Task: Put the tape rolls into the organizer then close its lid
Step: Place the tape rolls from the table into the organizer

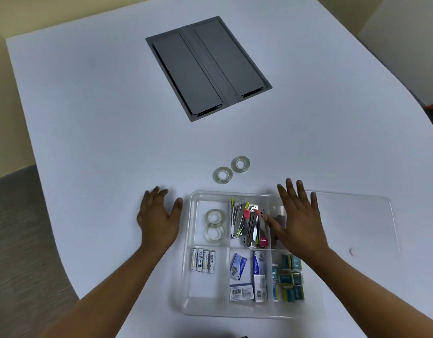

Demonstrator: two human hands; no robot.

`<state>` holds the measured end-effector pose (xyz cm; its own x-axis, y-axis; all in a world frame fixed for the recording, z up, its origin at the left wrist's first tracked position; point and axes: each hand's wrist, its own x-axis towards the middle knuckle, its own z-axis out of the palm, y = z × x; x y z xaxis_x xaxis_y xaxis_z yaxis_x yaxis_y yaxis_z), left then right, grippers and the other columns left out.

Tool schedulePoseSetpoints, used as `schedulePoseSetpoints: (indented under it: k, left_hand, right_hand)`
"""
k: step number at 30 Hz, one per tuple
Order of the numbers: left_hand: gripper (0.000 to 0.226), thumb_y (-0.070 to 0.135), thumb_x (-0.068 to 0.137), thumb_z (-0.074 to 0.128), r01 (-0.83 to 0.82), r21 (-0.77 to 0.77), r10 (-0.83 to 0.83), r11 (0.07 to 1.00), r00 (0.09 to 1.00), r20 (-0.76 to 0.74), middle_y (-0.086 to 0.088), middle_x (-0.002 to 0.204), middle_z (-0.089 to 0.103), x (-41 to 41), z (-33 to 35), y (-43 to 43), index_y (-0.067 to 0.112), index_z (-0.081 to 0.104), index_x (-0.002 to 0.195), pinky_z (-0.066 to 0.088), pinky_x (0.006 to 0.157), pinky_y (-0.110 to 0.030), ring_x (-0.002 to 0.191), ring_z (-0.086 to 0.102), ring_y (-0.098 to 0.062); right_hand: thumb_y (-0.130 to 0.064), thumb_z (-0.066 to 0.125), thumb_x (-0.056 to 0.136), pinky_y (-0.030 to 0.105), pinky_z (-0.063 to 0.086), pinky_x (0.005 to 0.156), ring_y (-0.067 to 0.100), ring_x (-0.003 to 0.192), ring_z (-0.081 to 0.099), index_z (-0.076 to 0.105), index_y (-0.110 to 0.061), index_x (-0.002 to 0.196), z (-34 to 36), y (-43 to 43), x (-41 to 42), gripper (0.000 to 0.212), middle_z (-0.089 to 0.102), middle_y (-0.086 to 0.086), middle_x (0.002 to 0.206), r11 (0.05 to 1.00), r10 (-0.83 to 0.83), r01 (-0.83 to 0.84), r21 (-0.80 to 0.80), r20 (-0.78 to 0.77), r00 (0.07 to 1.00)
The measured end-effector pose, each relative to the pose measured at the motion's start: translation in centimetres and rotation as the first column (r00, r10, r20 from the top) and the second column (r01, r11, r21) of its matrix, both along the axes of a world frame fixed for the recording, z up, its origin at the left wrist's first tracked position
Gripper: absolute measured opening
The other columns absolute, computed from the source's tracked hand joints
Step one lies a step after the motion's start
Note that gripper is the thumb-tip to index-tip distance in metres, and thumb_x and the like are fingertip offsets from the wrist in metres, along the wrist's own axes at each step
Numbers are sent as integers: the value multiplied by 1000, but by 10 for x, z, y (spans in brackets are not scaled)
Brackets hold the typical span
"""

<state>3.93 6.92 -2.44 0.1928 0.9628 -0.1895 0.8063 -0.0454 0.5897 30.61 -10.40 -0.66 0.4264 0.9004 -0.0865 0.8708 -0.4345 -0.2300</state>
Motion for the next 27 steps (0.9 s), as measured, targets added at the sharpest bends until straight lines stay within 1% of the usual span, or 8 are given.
schedulePoseSetpoints:
  k: [3, 7, 11, 13, 15, 20, 24, 27]
  left_hand:
    - [48, 38, 91, 57, 157, 28, -159, 987, 983, 93, -6, 147, 45, 32, 20, 12, 13, 52, 132, 24, 116, -42, 142, 30, -23]
    - [53, 41, 85, 64, 288, -13, -285, 958, 952, 109, -4, 140, 51, 81, 31, 24, 15, 52, 130, 36, 107, -34, 130, 45, -22]
    - [64, 45, 78, 70, 349, -103, -358, 931, 930, -87, -4, 135, 53, 117, 28, 37, 19, 48, 133, 42, 97, -38, 125, 48, -25]
    - [65, 47, 74, 72, 378, -113, -394, 919, 894, -215, -6, 129, 56, 127, 24, 43, 19, 51, 129, 43, 92, -39, 120, 51, -27]
    - [65, 50, 69, 75, 396, -127, -416, 910, 865, -281, -6, 122, 60, 134, 21, 47, 20, 54, 123, 44, 89, -39, 115, 53, -28]
    - [45, 45, 69, 73, 456, -103, -458, 884, 800, -387, -4, 109, 63, 140, 15, 51, 22, 64, 106, 43, 78, -36, 105, 56, -27]
    - [45, 43, 63, 72, 440, -43, -424, 897, 829, -365, -4, 102, 63, 138, 18, 52, 17, 64, 99, 45, 76, -36, 99, 56, -27]
    - [47, 45, 58, 72, 408, 0, -397, 913, 889, -229, 0, 98, 61, 134, 33, 51, 19, 62, 95, 47, 78, -37, 96, 54, -25]
  right_hand:
    - [-72, 18, 89, 48, 3, 121, 20, 150, -6, 13, -21, 154, -11, -8, 9, 83, 6, 3, 163, 998, 10, -9, -69, 14, 1000]
    - [-70, 20, 92, 47, 12, 121, 18, 150, -5, 7, -24, 154, -18, -12, 10, 78, 3, 1, 163, 998, -5, 6, -60, 5, 1000]
    - [-69, 23, 93, 48, 15, 120, 18, 150, -4, 7, -25, 154, -20, -11, 10, 78, 4, 0, 163, 999, -12, 12, -47, -4, 1000]
    - [-69, 22, 93, 47, 15, 120, 18, 150, -4, 8, -25, 154, -21, -11, 10, 77, 5, 0, 163, 999, -9, 9, -41, -10, 1000]
    - [-69, 21, 93, 47, 15, 120, 18, 150, -4, 8, -25, 154, -21, -11, 10, 77, 5, -1, 163, 999, -15, 15, -37, -14, 1000]
    - [-70, 22, 92, 46, 20, 120, 16, 150, -2, 8, -27, 154, -23, -11, 10, 77, 6, -2, 163, 999, -25, 24, -24, -38, 999]
    - [-69, 26, 92, 45, 22, 119, 15, 150, -1, 9, -28, 154, -24, -12, 10, 76, 7, -4, 163, 999, -34, 34, -8, -48, 998]
    - [-68, 27, 93, 46, 25, 118, 15, 150, 0, 11, -28, 154, -24, -12, 11, 76, 9, -3, 163, 999, -35, 35, -3, -47, 998]
